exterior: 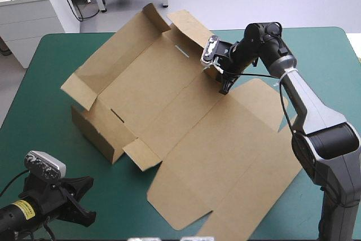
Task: Fold the box
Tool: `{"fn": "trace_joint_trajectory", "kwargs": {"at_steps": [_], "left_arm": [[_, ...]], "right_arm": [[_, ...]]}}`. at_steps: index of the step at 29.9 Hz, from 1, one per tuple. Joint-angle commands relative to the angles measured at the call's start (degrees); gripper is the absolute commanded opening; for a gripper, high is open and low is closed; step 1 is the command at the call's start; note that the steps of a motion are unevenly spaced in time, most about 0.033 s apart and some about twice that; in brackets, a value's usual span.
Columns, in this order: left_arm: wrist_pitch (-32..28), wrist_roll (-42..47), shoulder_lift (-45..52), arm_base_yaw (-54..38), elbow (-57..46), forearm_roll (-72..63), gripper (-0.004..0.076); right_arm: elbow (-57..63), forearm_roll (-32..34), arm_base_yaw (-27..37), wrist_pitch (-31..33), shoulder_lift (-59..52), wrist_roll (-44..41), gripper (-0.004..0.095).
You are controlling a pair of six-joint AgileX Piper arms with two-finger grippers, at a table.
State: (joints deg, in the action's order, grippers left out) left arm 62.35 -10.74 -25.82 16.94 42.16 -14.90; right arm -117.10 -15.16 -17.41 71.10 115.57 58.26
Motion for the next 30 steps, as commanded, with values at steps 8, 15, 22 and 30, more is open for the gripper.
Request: {"fn": "trace_joint_trajectory", "kwargs": {"at_steps": [8, 15, 22, 30], "left_arm": [[-2.8, 0.1, -0.6, 0.1, 1.9, -1.5, -0.0008], [-2.8, 0.1, -0.6, 0.1, 1.9, -1.5, -0.0008], [-2.7, 0.1, -0.6, 0.1, 1.9, -1.6, -0.0008], [-2.9, 0.1, -0.6, 0.1, 1.9, -1.6, -0.0008]], "right_arm": [[-2.8, 3.4, -8.1, -4.9, -3.3, 16.9, -0.0019], [-2.8, 5.8, -13.1, -10.8, -0.7, 17.3, -0.0019], [-2.8, 4.7, -13.6, -10.9, 1.7, 17.3, -0.0016], [-2.8, 5.2, -13.5, -11.2, 1.8, 10.7, 0.0537]]}}
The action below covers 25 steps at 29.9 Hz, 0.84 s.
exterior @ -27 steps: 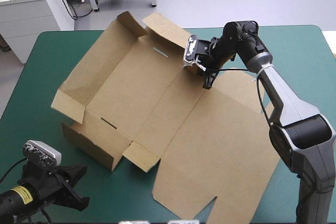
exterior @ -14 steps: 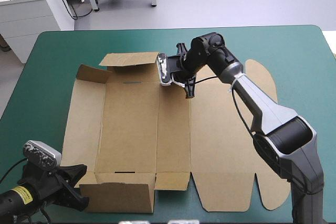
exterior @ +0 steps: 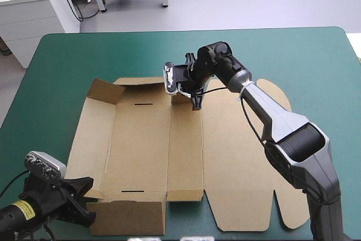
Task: Fold the box
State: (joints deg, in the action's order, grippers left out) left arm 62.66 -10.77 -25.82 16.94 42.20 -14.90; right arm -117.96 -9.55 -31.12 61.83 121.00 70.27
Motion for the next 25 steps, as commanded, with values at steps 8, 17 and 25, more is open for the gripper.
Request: {"fn": "trace_joint_trajectory", "kwargs": {"at_steps": [8, 17, 25], "left_arm": [[-3.1, 0.1, -0.6, 0.1, 1.9, -1.6, -0.0008], [-3.8, 0.1, -0.6, 0.1, 1.9, -1.5, -0.0008], [-3.8, 0.1, -0.6, 0.1, 1.9, -1.5, -0.0008]], "right_arm": [[-2.1, 5.5, 0.2, 1.0, -6.8, -19.8, 0.0667], [-2.1, 16.2, 0.2, 8.7, -13.0, -39.4, 0.0289], [-2.3, 20.4, 0.3, 9.8, -16.4, -55.6, -0.0017]]}}
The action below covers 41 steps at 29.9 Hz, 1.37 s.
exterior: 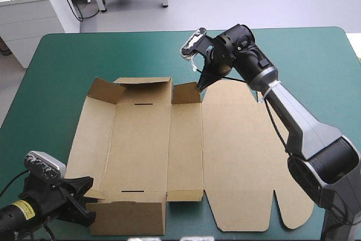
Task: Fold the box
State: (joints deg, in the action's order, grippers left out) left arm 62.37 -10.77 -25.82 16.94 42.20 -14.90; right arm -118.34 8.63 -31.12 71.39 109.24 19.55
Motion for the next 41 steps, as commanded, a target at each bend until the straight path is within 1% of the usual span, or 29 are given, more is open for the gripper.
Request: {"fn": "trace_joint_trajectory", "kwargs": {"at_steps": [1, 4, 6, 11, 13, 21, 24, 29, 31, 35, 41], "left_arm": [[-3.5, 0.1, -0.6, 0.1, 1.9, -1.5, -0.0008], [-3.5, 0.1, -0.6, 0.1, 1.9, -1.5, -0.0008], [-3.5, 0.1, -0.6, 0.1, 1.9, -1.5, -0.0008], [-3.5, 0.1, -0.6, 0.1, 1.9, -1.5, -0.0008], [-3.5, 0.1, -0.6, 0.1, 1.9, -1.5, -0.0008], [-3.5, 0.2, -0.8, 0.1, 1.9, -1.5, -0.0008], [-3.6, 0.3, -1.3, 0.1, 1.9, -1.5, -0.0008], [-3.7, 0.3, -5.3, 0.1, 1.9, -1.5, -0.0008], [-3.7, 0.5, -7.5, 0.1, 1.9, -1.6, -0.0008], [-3.7, 0.5, -13.2, 0.1, 3.2, -1.6, -0.0008], [-3.5, 0.3, -22.7, 0.1, 9.3, -1.0, -0.0008]], "right_arm": [[-1.9, 2.2, 0.5, 0.3, -5.1, -7.0, -0.0017], [-1.6, 1.4, 2.2, 0.3, -7.1, -12.3, -0.0018], [-0.9, 0.9, 3.8, 0.3, -8.4, -14.1, -0.0017], [5.1, -3.2, 8.8, 0.3, -13.1, -15.2, -0.0017], [9.5, -4.6, 11.0, 0.3, -15.8, -15.2, -0.0017], [30.0, -4.6, 17.1, 0.2, -29.6, -14.1, -0.0017], [37.5, -4.6, 17.3, -1.9, -36.1, -14.2, -0.0017], [46.8, -7.6, 17.3, -3.6, -47.1, -14.8, -0.0017], [50.3, -8.6, 17.3, -3.6, -50.9, -15.2, -0.0017], [56.9, -8.6, 17.3, -3.5, -59.1, -16.3, -0.0017], [65.8, -8.6, 17.3, -3.5, -69.7, -17.4, -0.0017]]}}
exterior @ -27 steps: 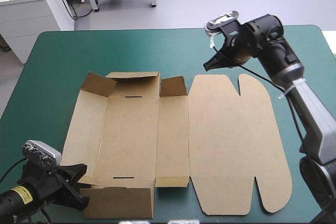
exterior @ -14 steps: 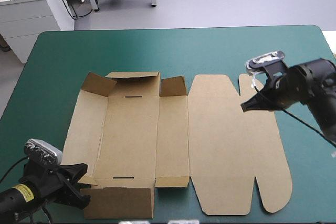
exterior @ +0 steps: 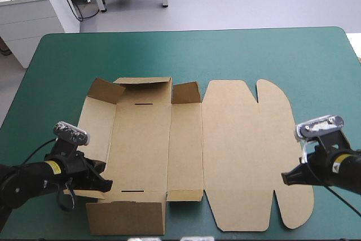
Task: Fold the box
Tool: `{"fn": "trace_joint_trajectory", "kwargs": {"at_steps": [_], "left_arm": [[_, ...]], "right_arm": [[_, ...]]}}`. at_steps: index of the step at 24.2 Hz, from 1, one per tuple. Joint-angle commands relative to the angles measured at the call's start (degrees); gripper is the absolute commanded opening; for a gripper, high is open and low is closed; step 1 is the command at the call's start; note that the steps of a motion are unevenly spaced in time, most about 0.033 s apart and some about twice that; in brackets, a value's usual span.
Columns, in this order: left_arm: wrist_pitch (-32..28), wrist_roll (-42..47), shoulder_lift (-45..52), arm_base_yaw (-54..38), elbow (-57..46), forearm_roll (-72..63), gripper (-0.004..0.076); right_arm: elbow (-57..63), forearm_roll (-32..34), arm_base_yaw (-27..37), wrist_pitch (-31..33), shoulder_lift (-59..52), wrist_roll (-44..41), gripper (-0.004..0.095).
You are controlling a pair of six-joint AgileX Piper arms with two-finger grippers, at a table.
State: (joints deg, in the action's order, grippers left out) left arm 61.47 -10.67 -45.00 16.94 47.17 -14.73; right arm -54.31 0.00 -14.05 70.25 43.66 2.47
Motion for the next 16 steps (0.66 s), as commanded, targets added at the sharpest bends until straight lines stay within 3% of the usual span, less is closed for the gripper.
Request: {"fn": "trace_joint_trajectory", "kwargs": {"at_steps": [1, 10, 15, 16], "left_arm": [[-2.3, 0.2, -5.2, 0.1, 5.7, -1.2, -0.0008], [6.8, -4.7, -19.1, -0.7, 19.6, -1.6, -0.0006], [7.3, -8.0, -20.9, -11.3, 20.2, -5.5, 0.0001], [8.8, -11.6, -20.8, -17.3, 20.2, -8.9, 0.0001]], "right_arm": [[3.1, 0.0, 0.2, -2.3, -5.8, -0.9, -0.0017], [11.5, 0.0, 0.2, -1.0, -19.5, -4.3, -0.0019], [12.0, 0.4, 0.2, -0.2, -21.8, -4.3, -0.0019], [12.0, 0.4, 0.2, -0.1, -21.8, -4.2, -0.0019]]}}
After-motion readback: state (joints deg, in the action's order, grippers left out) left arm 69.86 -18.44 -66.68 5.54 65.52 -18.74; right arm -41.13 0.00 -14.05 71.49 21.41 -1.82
